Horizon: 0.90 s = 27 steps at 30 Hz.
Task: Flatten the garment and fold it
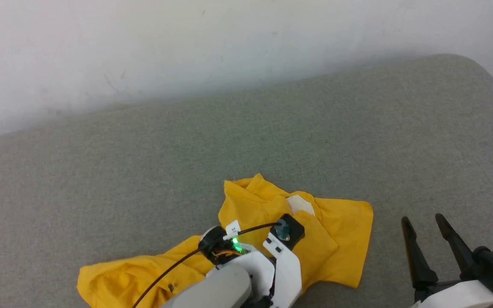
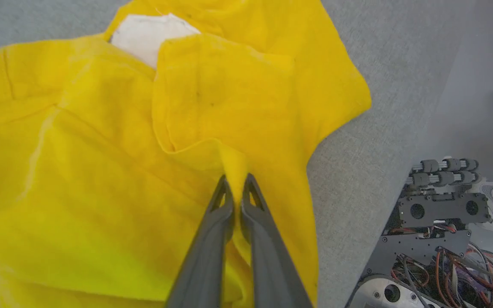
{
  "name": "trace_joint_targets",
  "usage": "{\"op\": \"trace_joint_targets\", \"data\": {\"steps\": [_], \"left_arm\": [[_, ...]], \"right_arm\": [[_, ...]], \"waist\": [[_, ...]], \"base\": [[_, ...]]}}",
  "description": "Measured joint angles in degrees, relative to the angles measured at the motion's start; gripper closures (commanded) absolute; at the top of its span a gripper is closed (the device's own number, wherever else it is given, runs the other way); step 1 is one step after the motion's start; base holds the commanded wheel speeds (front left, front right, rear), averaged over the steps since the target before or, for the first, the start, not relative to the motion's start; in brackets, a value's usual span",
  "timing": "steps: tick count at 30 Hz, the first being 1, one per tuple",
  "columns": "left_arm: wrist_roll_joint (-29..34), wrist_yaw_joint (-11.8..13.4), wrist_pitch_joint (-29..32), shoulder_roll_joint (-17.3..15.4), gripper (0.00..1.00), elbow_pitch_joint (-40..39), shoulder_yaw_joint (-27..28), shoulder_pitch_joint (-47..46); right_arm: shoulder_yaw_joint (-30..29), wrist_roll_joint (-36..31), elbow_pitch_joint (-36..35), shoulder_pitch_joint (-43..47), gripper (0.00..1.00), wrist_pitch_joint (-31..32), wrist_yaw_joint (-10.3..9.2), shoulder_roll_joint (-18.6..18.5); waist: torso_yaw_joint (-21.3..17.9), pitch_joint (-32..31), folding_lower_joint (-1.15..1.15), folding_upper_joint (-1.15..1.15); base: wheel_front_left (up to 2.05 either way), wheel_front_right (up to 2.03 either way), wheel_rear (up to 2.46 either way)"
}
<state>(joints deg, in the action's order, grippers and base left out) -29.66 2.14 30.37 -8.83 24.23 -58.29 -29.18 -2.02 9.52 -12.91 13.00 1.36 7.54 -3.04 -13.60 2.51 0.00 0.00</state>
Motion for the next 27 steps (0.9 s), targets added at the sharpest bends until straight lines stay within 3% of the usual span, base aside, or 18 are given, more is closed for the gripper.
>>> {"op": "trace_joint_targets", "data": {"steps": [3,9,15,21,24,27], "left_arm": [[0.3,0.0,-3.3,0.2,1.0,-0.2,0.7,-0.8],[1.7,3.7,-13.1,-1.5,1.0,-4.8,5.8,-3.4],[1.7,13.2,-21.2,-9.9,1.0,-9.7,16.5,-2.0],[-3.7,23.8,-24.0,-17.9,1.0,-10.2,28.2,10.8],[-7.5,26.1,-24.7,-18.3,1.0,-9.8,31.1,18.5],[-10.7,26.2,-24.3,-17.0,1.0,-9.1,31.6,24.0]], "right_arm": [[-0.4,0.2,0.2,-0.1,0.0,-0.1,0.01,0.0],[-1.3,0.3,0.7,-0.1,0.0,-0.4,0.01,0.0],[-1.5,0.4,0.8,-0.2,0.0,-0.4,0.0,0.0],[-1.4,1.1,1.2,-0.2,0.0,-0.5,0.01,0.0],[-1.4,1.1,1.5,-0.2,0.0,-0.6,0.01,0.0],[-1.5,1.1,1.7,-0.3,0.0,-0.6,0.01,0.0]], "waist": [[-0.1,0.4,0.0,0.0],[1.3,0.0,0.0,0.0],[2.9,-0.7,0.0,0.0],[3.9,-0.3,0.0,0.0],[4.1,0.2,0.0,0.0],[4.5,0.7,0.0,0.0]], "base": [[0.0,0.0,0.0],[0.0,0.0,0.0],[0.0,0.0,0.0],[0.0,0.0,0.0],[0.0,0.0,0.0],[0.0,0.0,0.0]]}}
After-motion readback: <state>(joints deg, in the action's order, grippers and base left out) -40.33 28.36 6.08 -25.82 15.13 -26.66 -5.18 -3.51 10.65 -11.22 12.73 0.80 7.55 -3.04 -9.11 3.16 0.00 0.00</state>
